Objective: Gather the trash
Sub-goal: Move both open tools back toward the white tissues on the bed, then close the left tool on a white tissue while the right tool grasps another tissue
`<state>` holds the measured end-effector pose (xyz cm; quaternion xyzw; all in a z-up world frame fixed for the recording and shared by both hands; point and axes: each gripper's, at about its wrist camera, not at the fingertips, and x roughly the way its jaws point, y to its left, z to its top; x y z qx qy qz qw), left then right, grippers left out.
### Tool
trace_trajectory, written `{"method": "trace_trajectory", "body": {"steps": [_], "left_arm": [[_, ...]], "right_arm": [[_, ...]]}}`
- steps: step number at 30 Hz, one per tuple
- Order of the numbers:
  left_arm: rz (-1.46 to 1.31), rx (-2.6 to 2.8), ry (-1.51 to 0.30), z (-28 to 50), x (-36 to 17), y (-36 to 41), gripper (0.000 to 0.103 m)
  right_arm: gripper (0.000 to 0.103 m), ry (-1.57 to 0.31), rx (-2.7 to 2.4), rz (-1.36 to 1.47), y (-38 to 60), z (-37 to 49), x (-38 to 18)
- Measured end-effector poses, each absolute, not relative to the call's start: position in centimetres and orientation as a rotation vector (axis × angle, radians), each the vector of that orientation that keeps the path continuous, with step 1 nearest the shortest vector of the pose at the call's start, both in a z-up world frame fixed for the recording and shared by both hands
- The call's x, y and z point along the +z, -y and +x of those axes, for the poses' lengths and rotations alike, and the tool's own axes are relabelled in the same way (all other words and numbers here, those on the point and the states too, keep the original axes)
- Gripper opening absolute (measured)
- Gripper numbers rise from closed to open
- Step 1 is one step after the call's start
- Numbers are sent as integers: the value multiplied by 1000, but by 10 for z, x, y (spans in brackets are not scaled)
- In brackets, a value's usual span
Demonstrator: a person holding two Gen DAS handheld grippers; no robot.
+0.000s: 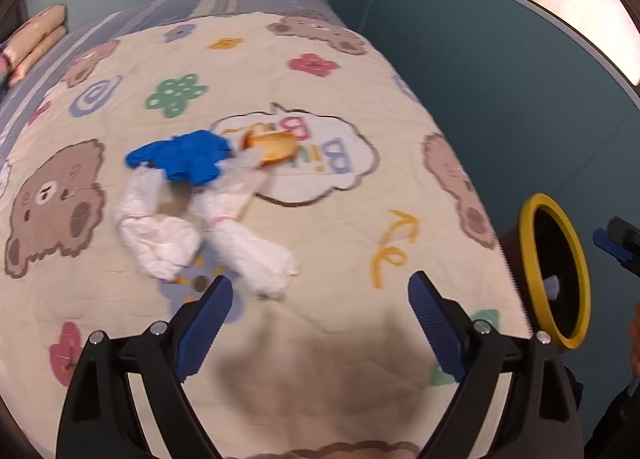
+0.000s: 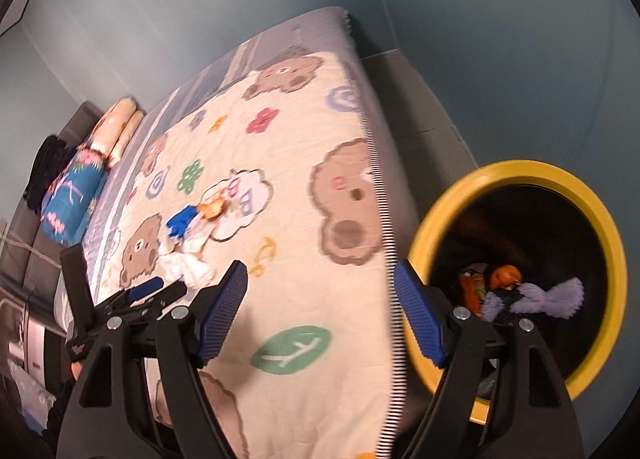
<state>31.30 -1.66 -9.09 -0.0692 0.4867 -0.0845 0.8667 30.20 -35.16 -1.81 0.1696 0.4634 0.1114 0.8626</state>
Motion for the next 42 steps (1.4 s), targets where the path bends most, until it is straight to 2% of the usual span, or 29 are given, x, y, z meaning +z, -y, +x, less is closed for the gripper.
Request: {"method": "trace_trajectory", "body": {"steps": [15,42], "left_arm": [[-209,14,-1042,335,-118,-86,86],[-373,5,-1096,372,-171,-131,84]], "right_arm": [[72,-1056,400,235,234,338,-40],[72,-1192,582,-45,75,382,-135]]}}
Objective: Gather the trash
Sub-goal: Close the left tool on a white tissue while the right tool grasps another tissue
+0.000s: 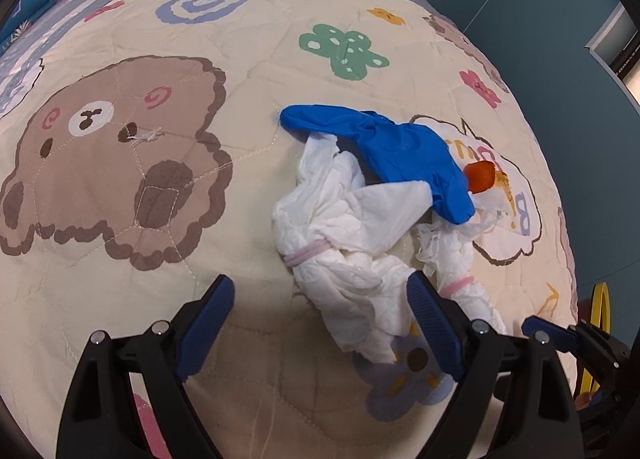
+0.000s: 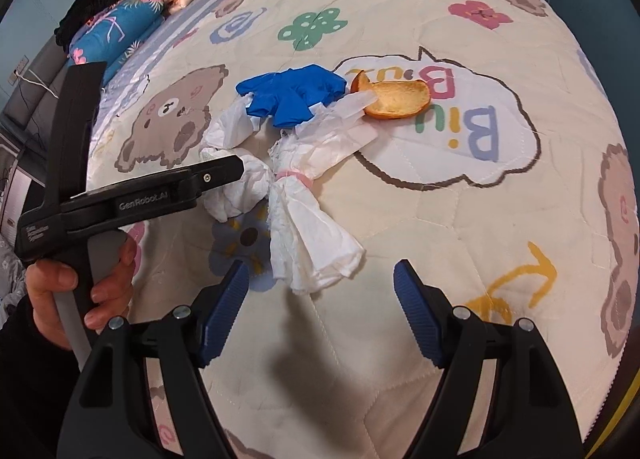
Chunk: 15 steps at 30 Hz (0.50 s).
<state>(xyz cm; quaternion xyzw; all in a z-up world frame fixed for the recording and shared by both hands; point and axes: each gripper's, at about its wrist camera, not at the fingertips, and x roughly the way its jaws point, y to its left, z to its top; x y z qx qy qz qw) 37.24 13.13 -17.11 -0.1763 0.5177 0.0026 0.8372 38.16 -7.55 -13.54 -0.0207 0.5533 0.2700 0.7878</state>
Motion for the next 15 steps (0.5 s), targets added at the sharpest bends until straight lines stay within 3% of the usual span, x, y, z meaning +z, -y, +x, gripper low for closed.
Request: {"method": "trace_trajectory", "body": {"steps": [4,7,10,15], "left_arm": [[-371,0,-1099,374,-174,-132,84],[-353,13,-1102,376,-176,-132,76],[-337,6,-1101,375,-175,-131,65],[-320,-30,-1113,377,-173,-125,38]], "right_arm": [[72,-1201,587,-67,65,388,-143],[69,-1200,585,-93,57,391,-148],[65,-1197,583,-112,52,393,-153],[54,-1194,579,-136,44,396,-156]]}}
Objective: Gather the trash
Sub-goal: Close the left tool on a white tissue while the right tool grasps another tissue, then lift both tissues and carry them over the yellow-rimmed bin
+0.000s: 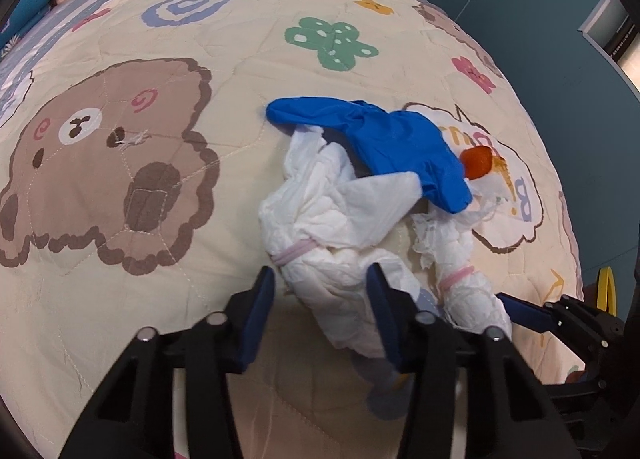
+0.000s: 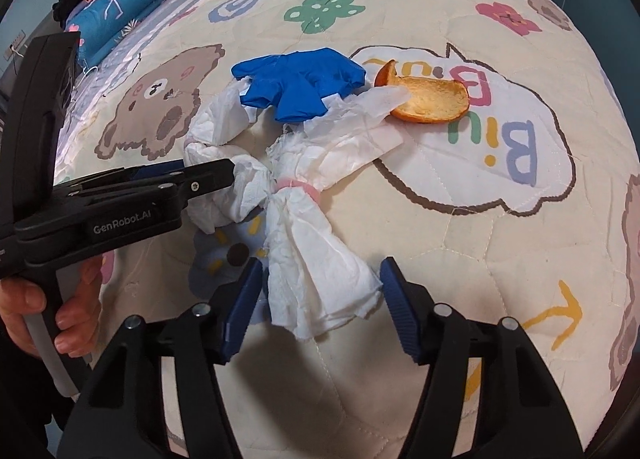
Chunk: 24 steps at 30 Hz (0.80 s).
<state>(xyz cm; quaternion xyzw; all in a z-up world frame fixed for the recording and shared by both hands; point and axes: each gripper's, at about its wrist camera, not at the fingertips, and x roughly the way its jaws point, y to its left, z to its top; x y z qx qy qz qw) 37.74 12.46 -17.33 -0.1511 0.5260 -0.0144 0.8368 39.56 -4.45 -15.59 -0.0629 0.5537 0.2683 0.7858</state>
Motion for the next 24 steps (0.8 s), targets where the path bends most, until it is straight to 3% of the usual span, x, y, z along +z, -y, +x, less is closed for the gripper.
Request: {"method": "trace_trajectory", "body": {"steps": [6,11,24], "left_arm": [[-305,-27,-1110,377,-175,-120,25],[-330,-36,-1106,375,-172,-121,21],[-336,-47,-1085,359,-156,-122,21]], "right_arm": [[37,-1199,567,-148,43,395,-159],[19,-1203,560,-125,48,397,-159],[13,-1165,555,-111,63,384,-139]]}}
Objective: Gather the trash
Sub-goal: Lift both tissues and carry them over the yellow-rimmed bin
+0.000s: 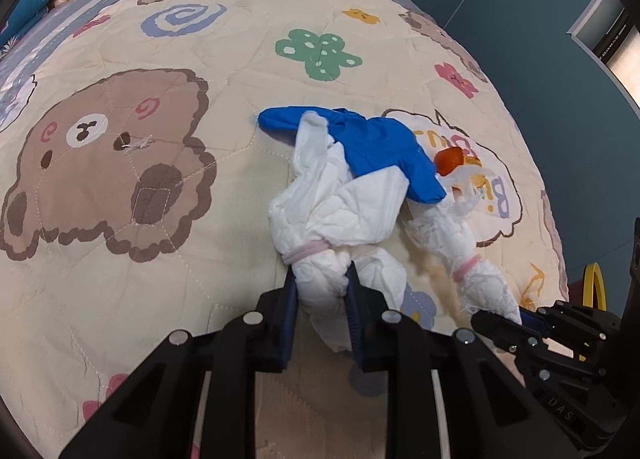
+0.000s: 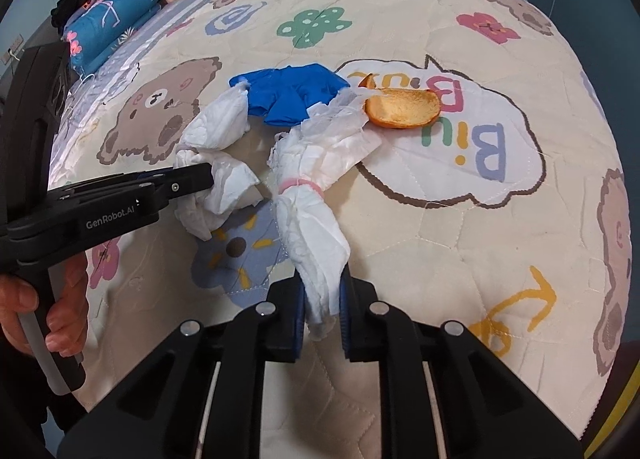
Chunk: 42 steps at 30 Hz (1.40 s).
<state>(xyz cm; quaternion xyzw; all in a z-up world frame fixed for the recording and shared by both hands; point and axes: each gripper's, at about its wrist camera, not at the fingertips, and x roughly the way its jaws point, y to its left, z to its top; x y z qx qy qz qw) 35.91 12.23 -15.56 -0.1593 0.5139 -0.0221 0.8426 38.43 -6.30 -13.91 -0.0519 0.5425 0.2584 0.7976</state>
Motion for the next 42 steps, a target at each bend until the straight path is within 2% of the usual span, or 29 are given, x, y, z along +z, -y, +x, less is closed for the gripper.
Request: {"method": "trace_trajectory", "body": {"steps": [42], "left_arm": [[-275,-115,-984,297,-83,-74,21]], "right_arm": [[13,-1006,427,13,197,296,-46]]}}
